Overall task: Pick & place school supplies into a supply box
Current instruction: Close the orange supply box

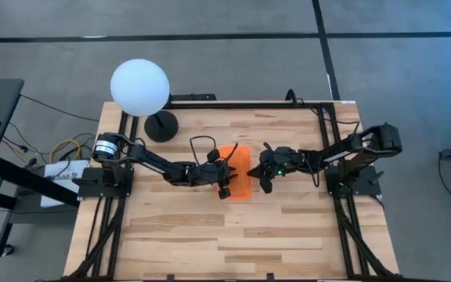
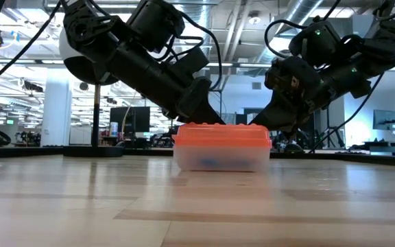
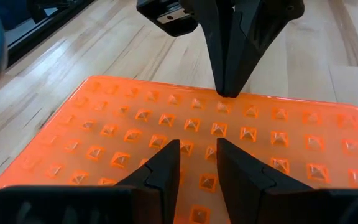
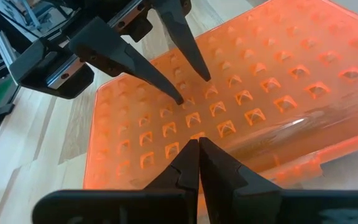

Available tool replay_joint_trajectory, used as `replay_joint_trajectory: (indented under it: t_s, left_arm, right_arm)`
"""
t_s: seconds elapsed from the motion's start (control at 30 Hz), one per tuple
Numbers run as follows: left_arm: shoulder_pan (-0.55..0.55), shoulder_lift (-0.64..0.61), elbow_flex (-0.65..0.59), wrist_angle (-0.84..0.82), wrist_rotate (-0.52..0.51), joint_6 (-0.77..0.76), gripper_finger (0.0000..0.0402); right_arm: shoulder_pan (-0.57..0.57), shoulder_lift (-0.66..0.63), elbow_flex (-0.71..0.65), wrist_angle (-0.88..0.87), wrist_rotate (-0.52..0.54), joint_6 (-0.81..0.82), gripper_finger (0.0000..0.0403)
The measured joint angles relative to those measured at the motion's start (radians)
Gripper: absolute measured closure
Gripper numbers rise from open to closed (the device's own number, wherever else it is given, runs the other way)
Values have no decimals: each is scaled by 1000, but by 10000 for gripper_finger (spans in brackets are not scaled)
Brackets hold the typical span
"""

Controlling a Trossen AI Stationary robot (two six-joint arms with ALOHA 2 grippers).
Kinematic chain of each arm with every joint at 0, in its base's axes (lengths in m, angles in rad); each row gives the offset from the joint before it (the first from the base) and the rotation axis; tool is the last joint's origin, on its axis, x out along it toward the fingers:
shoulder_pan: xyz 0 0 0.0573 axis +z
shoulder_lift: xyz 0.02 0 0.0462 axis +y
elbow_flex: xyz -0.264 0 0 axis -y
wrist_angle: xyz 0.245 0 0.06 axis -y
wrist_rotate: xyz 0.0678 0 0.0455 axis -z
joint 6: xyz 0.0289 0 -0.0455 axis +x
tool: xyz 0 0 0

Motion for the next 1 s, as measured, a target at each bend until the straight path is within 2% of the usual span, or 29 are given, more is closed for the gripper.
replay_joint_trajectory:
  t_s: [1.0]
  left_arm:
    - [-26, -28, -2, 24, -29, 57, 304]
  right_arm:
    - [-1, 0, 0, 1, 2, -3, 395]
